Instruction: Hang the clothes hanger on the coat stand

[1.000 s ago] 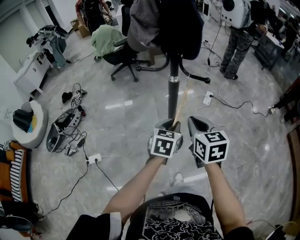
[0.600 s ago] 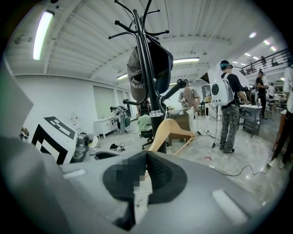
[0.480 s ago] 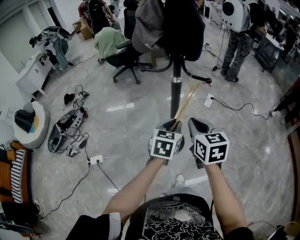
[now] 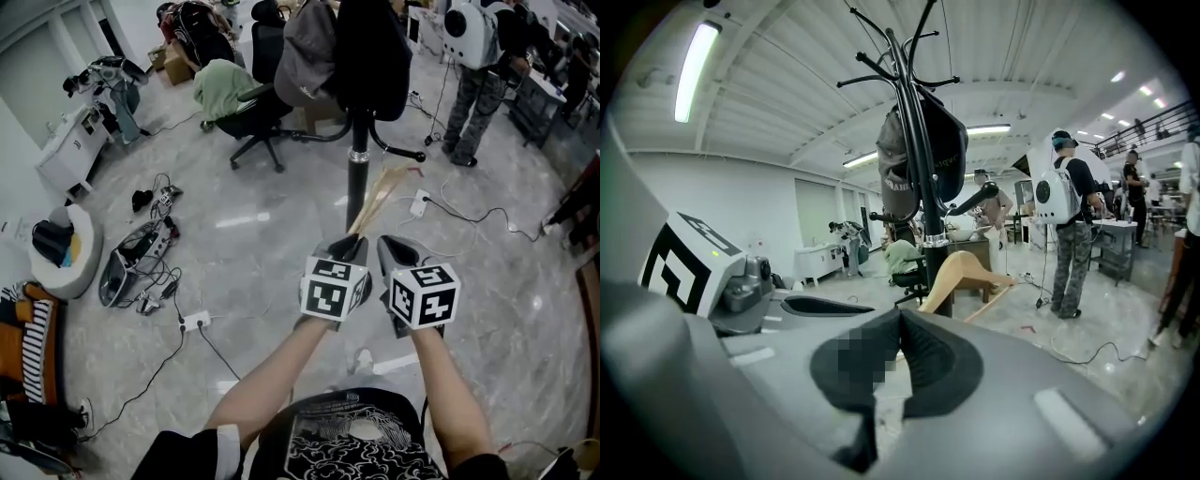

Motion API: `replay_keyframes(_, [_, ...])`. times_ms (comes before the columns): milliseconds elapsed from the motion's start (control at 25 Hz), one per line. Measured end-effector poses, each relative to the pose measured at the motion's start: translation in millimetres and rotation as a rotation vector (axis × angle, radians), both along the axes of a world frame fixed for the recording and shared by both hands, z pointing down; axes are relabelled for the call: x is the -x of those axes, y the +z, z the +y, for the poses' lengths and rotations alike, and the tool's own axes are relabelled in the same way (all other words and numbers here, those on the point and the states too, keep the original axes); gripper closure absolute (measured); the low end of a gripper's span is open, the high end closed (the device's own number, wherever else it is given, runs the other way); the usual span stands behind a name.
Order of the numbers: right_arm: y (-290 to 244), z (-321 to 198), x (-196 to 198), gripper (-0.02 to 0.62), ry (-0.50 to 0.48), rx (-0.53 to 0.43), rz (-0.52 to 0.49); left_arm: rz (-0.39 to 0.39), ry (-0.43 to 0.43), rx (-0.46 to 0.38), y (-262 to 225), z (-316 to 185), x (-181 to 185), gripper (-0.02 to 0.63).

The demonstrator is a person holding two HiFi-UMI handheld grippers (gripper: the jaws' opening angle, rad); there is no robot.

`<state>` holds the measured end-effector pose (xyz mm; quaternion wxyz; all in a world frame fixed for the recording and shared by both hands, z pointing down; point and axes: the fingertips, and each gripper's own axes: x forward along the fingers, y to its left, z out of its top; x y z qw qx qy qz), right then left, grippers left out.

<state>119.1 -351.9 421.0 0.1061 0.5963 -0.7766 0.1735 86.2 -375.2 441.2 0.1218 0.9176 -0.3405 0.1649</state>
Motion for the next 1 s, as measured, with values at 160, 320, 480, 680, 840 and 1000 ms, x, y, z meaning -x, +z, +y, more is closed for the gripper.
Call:
replay_keyframes(160, [-2.6,12.2,7.7,0.595,0.003,-0.011,0.0,0.013,0.009,-0.019,-9.4,14.1,5.0,0.555])
replay_keyframes(320, [-5.6,21.0,10.9,0.595,0.009,-0.02,0.001,0.025,0.015,-0.035,-17.9,23.9,7.2,0.555])
replay_keyframes(480, [-11.0,30.8,14.1,0.595,0.015,-0.03,0.0,0.042,0.025,-0.052,-27.8,35.2,8.7,0.558])
replay_keyframes(680, [-15.9,39.0,18.0,0.595,0.021,-0.043,-0.003,0.055,0.031,-0.07,-35.4,44.8,12.3,0.584])
replay_keyframes(840, [-20.9,48.6,22.7,0.595,0.022,-0.055,-0.005,0.059,0.042,-0.083,-41.0,56.5,15.4,0.598])
replay_keyframes(1000, [-22.3,54.4,25.2,0.595,0.02,-0.058,-0.001,0.061,0.056,-0.094,-44.3,64.2,15.0,0.6])
